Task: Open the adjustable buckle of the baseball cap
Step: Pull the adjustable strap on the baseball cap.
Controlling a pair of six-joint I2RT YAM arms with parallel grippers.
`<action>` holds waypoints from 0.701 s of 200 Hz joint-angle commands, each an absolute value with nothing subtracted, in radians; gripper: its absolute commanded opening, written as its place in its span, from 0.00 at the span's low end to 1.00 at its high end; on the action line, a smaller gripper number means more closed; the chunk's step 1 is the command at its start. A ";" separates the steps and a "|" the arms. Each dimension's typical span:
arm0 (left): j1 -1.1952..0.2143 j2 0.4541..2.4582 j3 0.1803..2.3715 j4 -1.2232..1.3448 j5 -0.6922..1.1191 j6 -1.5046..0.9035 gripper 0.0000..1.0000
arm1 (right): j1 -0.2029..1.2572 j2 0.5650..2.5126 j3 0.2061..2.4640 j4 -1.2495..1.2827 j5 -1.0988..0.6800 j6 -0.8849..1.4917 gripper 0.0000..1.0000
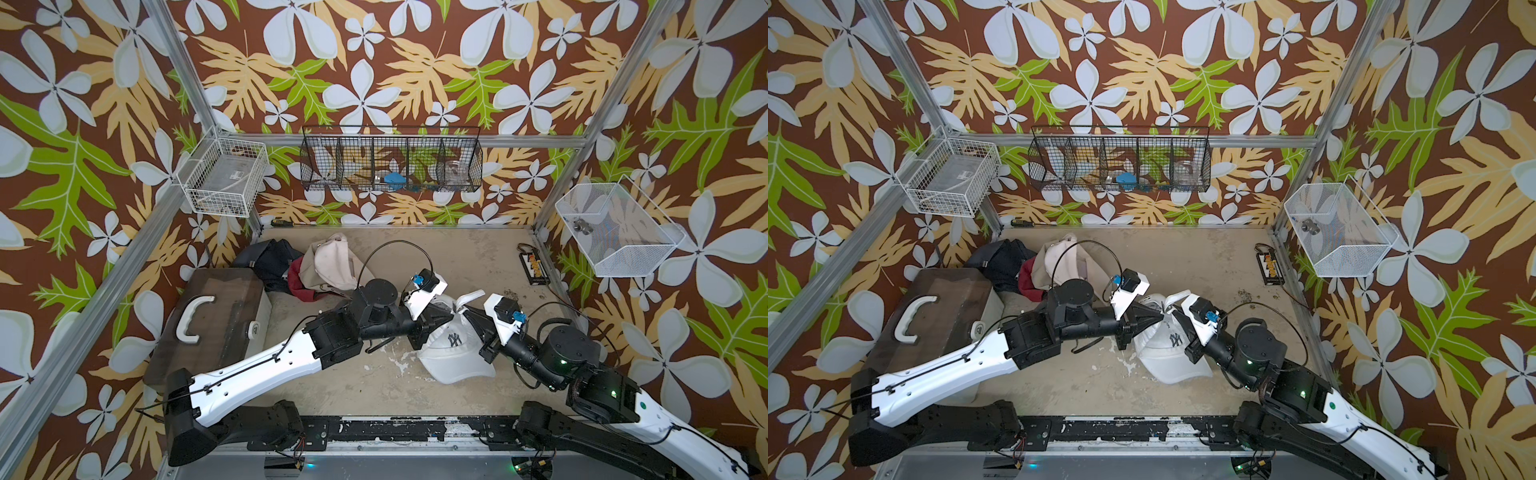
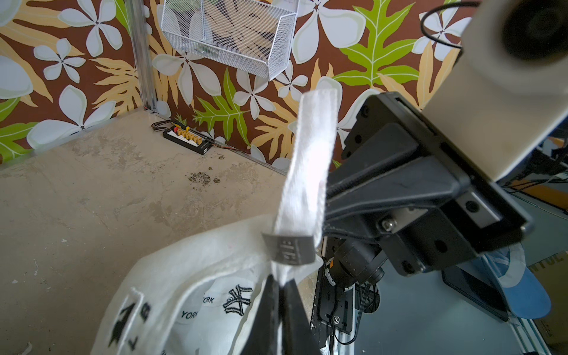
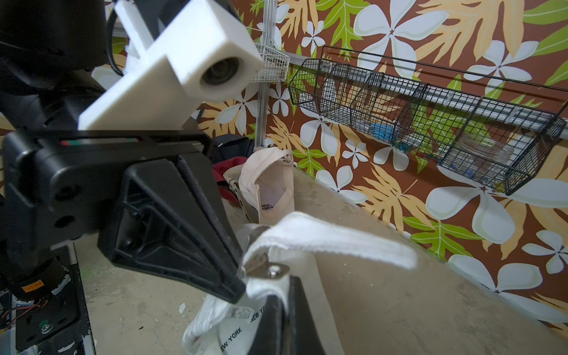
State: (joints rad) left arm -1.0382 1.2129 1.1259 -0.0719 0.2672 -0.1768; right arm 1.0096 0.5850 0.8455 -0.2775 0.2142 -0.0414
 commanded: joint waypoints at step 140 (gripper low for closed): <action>-1.054 1.198 1.093 -0.060 0.290 -0.170 0.00 | 1.011 0.580 0.879 -0.247 0.279 -0.012 0.00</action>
